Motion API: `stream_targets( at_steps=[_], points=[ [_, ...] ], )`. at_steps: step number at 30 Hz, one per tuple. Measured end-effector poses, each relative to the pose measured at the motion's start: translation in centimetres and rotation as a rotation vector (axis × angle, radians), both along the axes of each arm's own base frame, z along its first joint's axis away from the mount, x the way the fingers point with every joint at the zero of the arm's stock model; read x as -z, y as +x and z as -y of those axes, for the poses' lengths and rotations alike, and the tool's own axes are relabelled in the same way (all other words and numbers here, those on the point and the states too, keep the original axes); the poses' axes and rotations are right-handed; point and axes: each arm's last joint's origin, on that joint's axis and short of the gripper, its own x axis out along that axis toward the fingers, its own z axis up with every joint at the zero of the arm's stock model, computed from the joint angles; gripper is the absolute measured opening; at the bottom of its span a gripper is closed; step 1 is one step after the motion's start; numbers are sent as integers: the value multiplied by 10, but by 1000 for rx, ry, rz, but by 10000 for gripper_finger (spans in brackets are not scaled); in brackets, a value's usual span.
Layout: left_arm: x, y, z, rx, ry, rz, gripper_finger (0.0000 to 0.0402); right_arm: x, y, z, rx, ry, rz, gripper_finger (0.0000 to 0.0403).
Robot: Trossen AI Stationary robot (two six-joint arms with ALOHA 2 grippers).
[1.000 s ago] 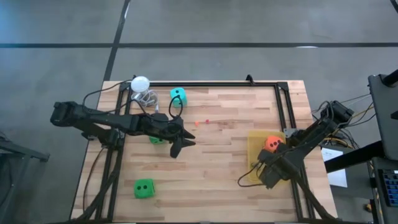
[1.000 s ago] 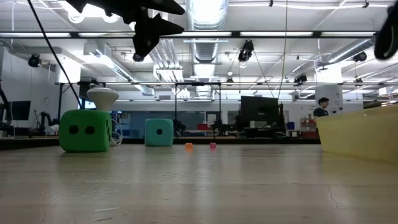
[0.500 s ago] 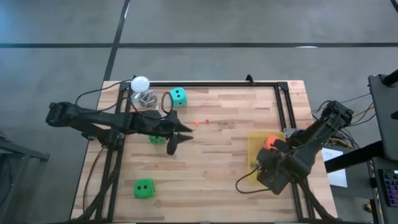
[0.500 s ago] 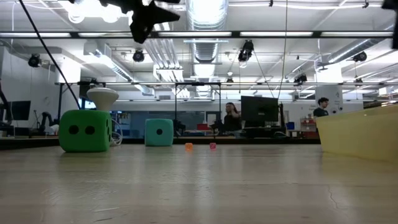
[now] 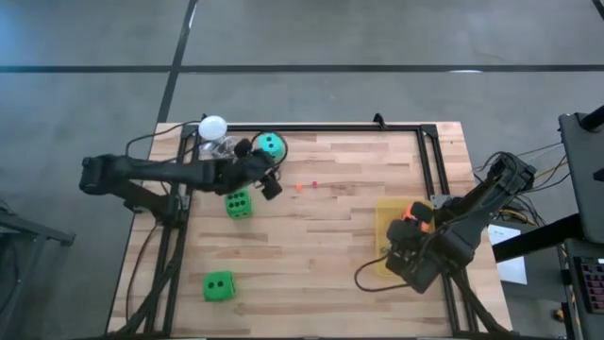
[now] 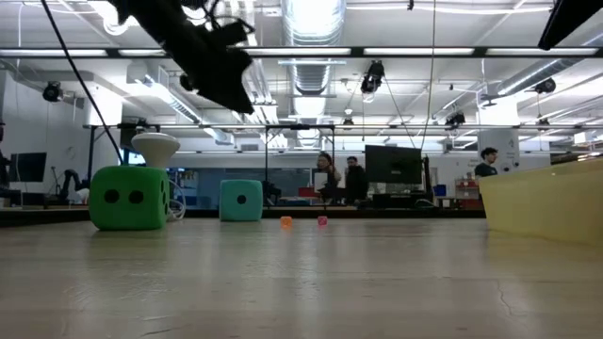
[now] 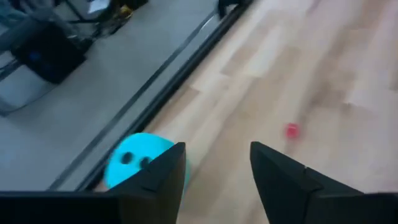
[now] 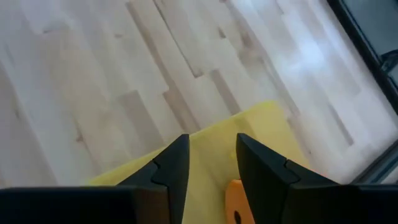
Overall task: Pick & Place Dice
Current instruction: Put the large blue dice into the yellow bin
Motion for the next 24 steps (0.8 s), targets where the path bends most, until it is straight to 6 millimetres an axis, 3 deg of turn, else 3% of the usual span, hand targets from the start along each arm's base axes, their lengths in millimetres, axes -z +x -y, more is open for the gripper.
stream_targets(
  at_steps=[6, 12, 17, 24],
  points=[
    [6, 16, -37, -62, 18, -81, 216, 7, -1, 2, -6, -22, -21, 116],
    [28, 37, -65, -13, 48, -347, 238, 14, -2, 3, -9, -44, -40, 116],
    [51, 53, -71, 56, 34, -589, 252, 21, -4, 5, -9, -64, -56, 114],
    [58, 67, -77, 91, 43, -707, 268, 33, -6, 7, -7, -78, -78, 116]
  ],
)
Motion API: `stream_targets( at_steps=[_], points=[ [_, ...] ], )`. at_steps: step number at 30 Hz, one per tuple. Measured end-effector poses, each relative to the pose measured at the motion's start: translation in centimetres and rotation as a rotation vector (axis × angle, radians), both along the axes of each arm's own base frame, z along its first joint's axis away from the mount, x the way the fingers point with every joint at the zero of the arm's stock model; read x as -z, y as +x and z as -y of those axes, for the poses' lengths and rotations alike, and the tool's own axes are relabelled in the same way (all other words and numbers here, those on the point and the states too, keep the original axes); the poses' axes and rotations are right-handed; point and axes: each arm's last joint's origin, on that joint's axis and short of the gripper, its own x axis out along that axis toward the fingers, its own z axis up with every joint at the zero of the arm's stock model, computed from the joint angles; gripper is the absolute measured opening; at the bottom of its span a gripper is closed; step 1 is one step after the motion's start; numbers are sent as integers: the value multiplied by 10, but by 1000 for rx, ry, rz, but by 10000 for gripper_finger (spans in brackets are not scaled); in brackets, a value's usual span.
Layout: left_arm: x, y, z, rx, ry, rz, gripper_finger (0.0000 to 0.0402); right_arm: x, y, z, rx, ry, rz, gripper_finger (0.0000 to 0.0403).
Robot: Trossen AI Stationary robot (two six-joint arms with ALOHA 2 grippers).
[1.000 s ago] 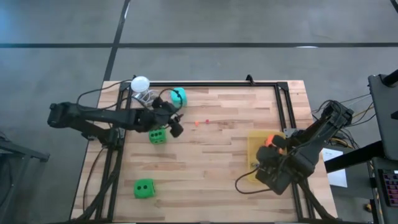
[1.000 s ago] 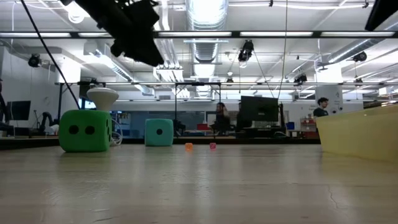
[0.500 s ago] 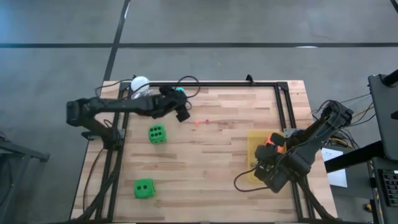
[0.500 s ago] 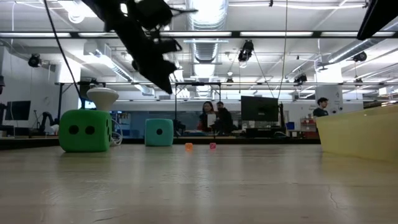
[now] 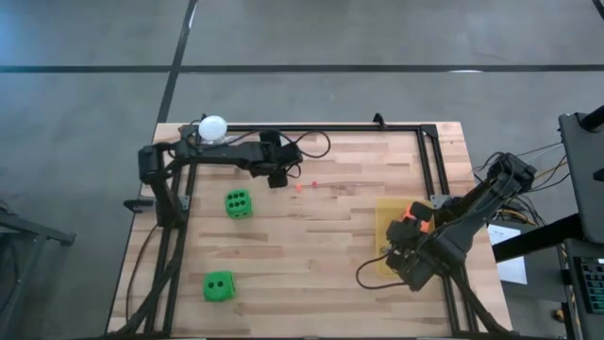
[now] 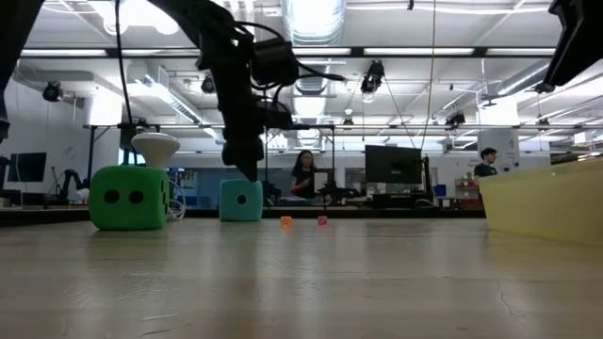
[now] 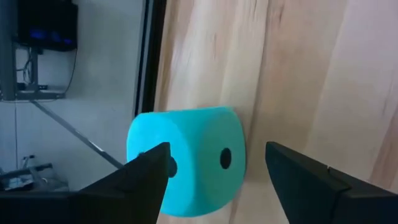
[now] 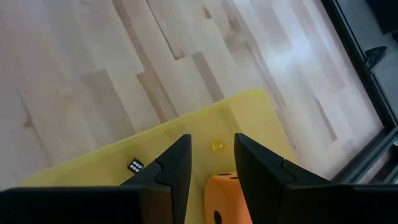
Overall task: Pick & Place Dice
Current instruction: Put the large blue dice into the yellow bin
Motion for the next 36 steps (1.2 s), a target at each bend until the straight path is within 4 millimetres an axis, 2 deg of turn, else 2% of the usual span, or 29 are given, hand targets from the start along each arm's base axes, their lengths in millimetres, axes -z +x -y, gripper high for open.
stream_targets(
  at_steps=[12, 19, 26, 36],
  points=[
    [1, -7, -18, -60, -7, -8, 305, 10, -3, 3, 1, -23, -27, 114],
    [5, -6, -20, -29, -45, -22, 305, 11, -3, 3, -4, -25, -31, 106],
    [17, -8, -19, 86, -56, -152, 306, 11, -2, 2, -5, -14, -22, 97],
    [14, -8, -32, -2, -3, -69, 308, 14, -3, 2, -5, -16, -25, 96]
  ],
)
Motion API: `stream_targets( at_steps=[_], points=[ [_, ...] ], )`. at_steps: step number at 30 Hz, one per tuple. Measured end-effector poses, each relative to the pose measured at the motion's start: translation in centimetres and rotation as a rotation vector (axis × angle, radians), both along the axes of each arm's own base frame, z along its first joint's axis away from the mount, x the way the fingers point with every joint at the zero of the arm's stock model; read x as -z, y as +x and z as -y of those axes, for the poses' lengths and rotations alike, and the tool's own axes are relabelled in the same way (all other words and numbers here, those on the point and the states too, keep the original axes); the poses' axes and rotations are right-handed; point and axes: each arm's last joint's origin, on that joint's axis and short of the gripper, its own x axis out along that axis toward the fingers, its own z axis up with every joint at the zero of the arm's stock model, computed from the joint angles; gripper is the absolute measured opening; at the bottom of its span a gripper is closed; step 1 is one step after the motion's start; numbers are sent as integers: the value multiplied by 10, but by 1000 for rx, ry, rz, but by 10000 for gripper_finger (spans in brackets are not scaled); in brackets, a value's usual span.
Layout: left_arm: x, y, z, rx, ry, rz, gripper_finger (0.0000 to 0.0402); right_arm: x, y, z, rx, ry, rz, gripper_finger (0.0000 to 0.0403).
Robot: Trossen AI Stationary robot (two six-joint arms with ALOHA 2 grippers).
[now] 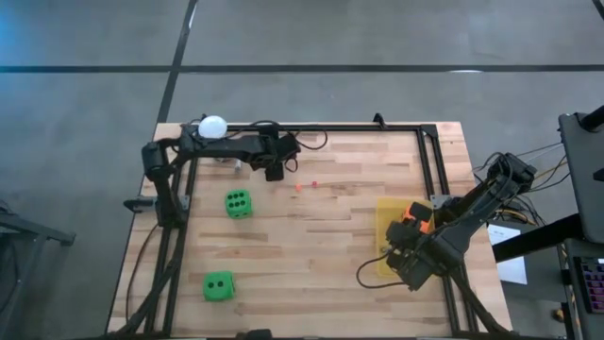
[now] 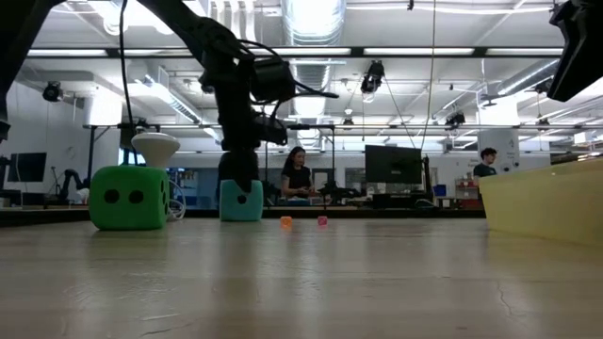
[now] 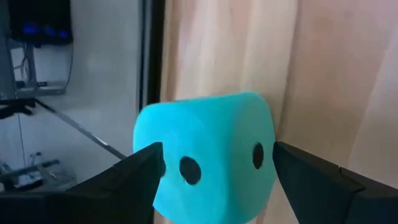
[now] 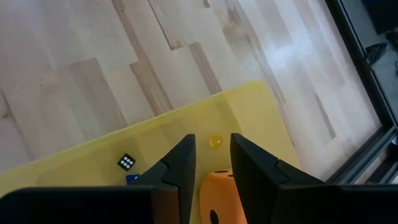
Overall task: Pick & Place Dice
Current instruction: Put the large blue dice into the yellow bin
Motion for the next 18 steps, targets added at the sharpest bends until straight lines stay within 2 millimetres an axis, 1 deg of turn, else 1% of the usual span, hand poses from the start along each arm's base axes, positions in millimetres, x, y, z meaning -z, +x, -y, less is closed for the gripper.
stream_targets(
  at_steps=[3, 6, 9, 13, 16, 18],
  points=[
    [-1, -1, -6, -49, 17, 37, 308, 0, 0, 0, -1, 3, 2, 97],
    [3, -1, -8, -65, 22, 30, 308, 1, 1, -1, -7, 8, 7, 95],
    [15, 1, -9, -76, 19, -2, 308, 1, 1, -1, -10, 10, 8, 90],
    [32, 5, -12, -94, 60, -57, 308, 1, 1, -1, -18, 9, 4, 85],
    [41, 6, -13, -120, 110, -97, 308, 1, 2, -2, -22, 12, 6, 82],
    [43, 6, -14, -129, 112, -96, 307, 1, 2, -2, -22, 14, 7, 82]
  ],
)
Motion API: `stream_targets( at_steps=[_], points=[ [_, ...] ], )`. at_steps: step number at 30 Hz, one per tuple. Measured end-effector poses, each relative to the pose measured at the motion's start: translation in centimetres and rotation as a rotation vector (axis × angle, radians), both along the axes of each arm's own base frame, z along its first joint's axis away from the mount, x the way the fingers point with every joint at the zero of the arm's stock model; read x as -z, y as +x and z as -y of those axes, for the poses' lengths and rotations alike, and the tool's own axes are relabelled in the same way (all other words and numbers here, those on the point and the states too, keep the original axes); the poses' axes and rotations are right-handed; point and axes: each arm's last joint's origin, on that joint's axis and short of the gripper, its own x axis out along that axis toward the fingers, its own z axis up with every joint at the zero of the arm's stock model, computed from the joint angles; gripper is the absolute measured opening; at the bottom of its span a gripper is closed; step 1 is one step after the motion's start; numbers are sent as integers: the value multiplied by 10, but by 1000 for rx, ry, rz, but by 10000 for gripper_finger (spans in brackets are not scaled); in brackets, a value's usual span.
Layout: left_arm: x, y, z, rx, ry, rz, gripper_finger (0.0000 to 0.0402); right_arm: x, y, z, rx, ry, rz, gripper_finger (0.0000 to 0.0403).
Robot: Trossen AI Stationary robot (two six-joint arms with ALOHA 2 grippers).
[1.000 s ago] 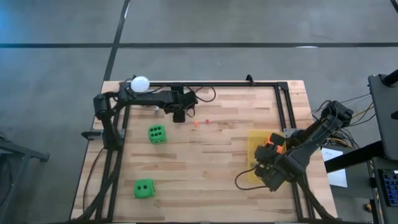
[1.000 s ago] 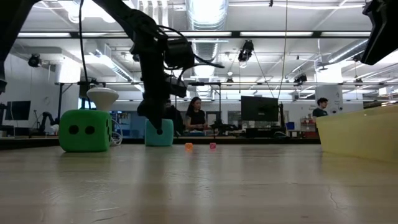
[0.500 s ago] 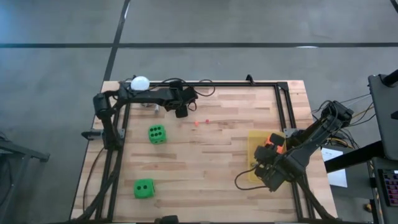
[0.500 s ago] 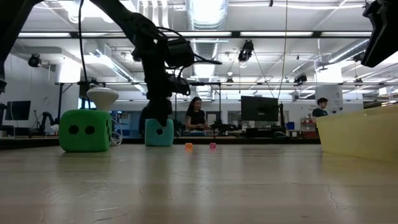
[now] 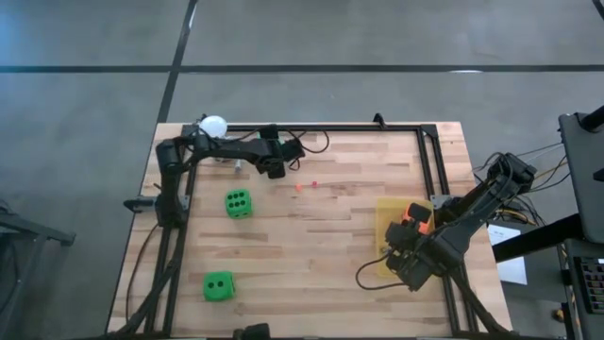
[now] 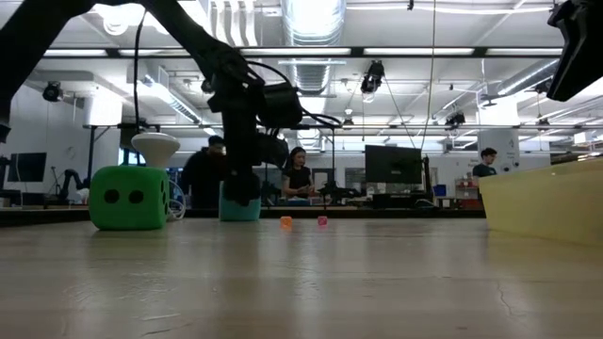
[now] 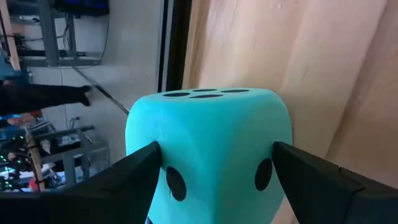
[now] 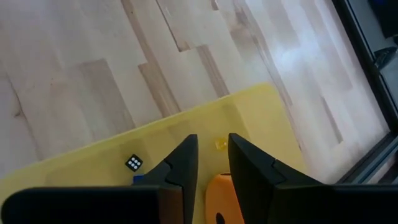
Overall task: Pick & Place Dice
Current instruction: Put the large blue dice into the yellow bin
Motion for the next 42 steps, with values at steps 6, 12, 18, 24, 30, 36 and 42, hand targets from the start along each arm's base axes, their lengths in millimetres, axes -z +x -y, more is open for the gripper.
stream_targets(
  at_steps=[6, 12, 18, 24, 30, 36, 42],
  points=[
    [1, 0, -1, -32, 4, 34, 279, 0, 1, -1, 1, 20, 8, 86],
    [2, 0, 0, -54, -23, 67, 194, 1, 2, -3, -1, 59, -8, 81],
    [2, -2, 1, -105, -30, 99, 143, 1, 2, -4, -2, 72, -14, 73],
    [2, -1, 4, -109, -35, 98, 137, 1, 3, -4, -3, 78, -9, 73],
    [0, 2, 25, -83, -69, 56, 134, 1, 3, -5, -8, 81, -4, 72],
    [-9, 3, 64, -90, -105, -22, 121, 1, 4, -5, -26, 73, 4, 73],
    [-30, 7, 110, -47, -254, 109, 98, 1, 5, -7, -32, 84, 16, 72]
  ],
)
